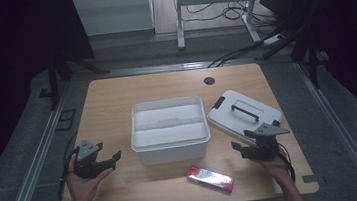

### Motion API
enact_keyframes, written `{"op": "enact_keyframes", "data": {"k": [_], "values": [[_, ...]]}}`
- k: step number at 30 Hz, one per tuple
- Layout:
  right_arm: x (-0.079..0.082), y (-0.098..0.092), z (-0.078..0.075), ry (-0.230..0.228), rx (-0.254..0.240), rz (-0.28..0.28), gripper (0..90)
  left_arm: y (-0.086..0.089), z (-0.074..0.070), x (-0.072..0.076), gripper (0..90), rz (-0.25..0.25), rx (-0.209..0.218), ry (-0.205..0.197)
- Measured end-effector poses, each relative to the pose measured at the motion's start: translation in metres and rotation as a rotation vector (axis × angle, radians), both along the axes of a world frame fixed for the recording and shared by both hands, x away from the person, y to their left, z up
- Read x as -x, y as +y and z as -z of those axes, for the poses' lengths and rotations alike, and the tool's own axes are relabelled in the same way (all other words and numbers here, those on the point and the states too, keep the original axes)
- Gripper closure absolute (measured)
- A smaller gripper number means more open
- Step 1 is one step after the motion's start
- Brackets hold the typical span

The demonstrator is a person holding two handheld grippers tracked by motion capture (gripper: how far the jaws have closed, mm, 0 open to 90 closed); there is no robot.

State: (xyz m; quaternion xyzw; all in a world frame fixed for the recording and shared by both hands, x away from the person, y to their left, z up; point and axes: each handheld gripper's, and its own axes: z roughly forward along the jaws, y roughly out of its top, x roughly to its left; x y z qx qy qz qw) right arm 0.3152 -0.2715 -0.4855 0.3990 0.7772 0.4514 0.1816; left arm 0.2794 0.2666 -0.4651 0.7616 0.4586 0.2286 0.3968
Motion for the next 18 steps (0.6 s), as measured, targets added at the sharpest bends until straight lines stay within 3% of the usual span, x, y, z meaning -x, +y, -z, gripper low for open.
{"op": "enact_keyframes", "data": {"k": [5, 10, 16, 18], "values": [[-0.002, 0.001, -0.001, -0.001, 0.02, 0.013, 27.8, 0.002, -0.015, 0.0, 25.8, 0.025, 0.001, -0.033], [-0.001, -0.002, 0.001, 0.005, 0.022, 0.028, 28.1, 0.004, -0.031, -0.004, 26.8, 0.083, 0.008, -0.071], [-0.004, -0.001, 0.001, 0.005, 0.041, 0.018, 28.2, 0.001, -0.043, -0.014, 26.5, 0.102, 0.016, -0.075], [-0.005, -0.001, 0.0, 0.001, 0.042, 0.018, 28.2, -0.003, -0.05, -0.018, 25.5, 0.096, -0.022, -0.085]]}}
